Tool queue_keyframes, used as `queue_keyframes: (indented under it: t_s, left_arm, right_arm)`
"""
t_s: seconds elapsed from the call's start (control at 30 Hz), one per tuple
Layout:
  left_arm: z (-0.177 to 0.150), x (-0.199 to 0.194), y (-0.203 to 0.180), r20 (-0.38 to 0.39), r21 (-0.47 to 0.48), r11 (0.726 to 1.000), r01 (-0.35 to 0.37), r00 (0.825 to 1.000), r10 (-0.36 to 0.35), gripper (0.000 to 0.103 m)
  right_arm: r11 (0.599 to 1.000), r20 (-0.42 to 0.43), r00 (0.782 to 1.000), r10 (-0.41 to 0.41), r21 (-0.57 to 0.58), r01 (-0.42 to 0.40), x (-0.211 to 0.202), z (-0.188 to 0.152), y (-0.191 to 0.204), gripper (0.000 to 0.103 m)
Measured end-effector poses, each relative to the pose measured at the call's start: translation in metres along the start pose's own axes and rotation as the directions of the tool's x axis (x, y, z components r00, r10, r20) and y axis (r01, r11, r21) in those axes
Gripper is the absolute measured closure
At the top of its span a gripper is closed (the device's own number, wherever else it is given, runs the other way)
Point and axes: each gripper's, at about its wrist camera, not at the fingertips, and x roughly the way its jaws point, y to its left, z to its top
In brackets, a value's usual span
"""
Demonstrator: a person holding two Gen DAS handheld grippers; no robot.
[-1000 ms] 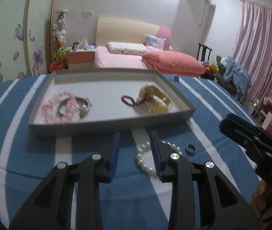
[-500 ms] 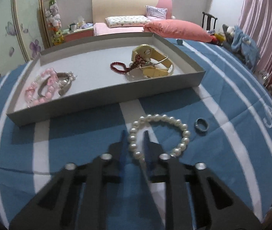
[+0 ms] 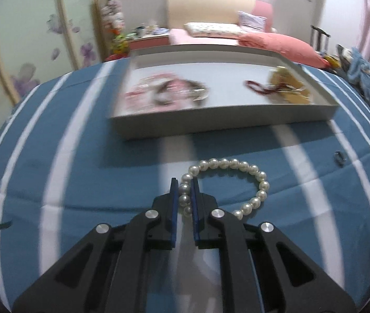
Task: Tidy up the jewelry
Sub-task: 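Reach down and grasp the white pearl bracelet with the left tool, then lift the pearl bracelet with the left tool while the right tool grasps the silver ring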
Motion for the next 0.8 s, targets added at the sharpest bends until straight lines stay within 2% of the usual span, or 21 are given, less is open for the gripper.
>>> queue_keyframes:
  t_s: [0.13, 0.23, 0.5, 0.6, 0.67, 0.8]
  left_arm:
    - [-0.009, -0.009, 0.032, -0.001, -0.048, 0.998, -0.032, 0.999, 0.032, 0.093]
    - [-0.014, -0.013, 0.048, 0.0, -0.077, 0.997, -0.019, 1.0, 0.019, 0.093]
    - [-0.014, -0.016, 0.052, 0.001, -0.083, 0.997, -0.006, 1.0, 0.006, 0.093]
    - [-0.013, -0.014, 0.05, 0.0, -0.085, 0.996, -0.004, 1.0, 0.004, 0.093]
    - [-0.011, -0.014, 0.049, 0.0, -0.085, 0.996, -0.003, 1.0, 0.003, 0.093]
    - [-0.011, -0.015, 0.049, 0.002, -0.089, 0.996, 0.005, 1.0, -0.005, 0.093]
  right_arm:
    - [0.999, -0.069, 0.997, -0.04, -0.023, 0.039, 0.016, 0.001, 0.003, 0.065]
    - [0.997, -0.135, 0.988, -0.078, -0.032, 0.075, 0.033, 0.003, 0.002, 0.065]
    - [0.99, -0.253, 0.957, -0.14, -0.063, 0.128, 0.07, 0.005, 0.0, 0.065]
    - [0.985, -0.257, 0.952, -0.167, -0.096, 0.147, 0.075, 0.006, 0.005, 0.066]
    - [0.982, -0.257, 0.95, -0.18, -0.106, 0.157, 0.076, 0.006, 0.007, 0.08]
    - [0.985, -0.256, 0.953, -0.165, -0.086, 0.147, 0.068, 0.003, 0.005, 0.08]
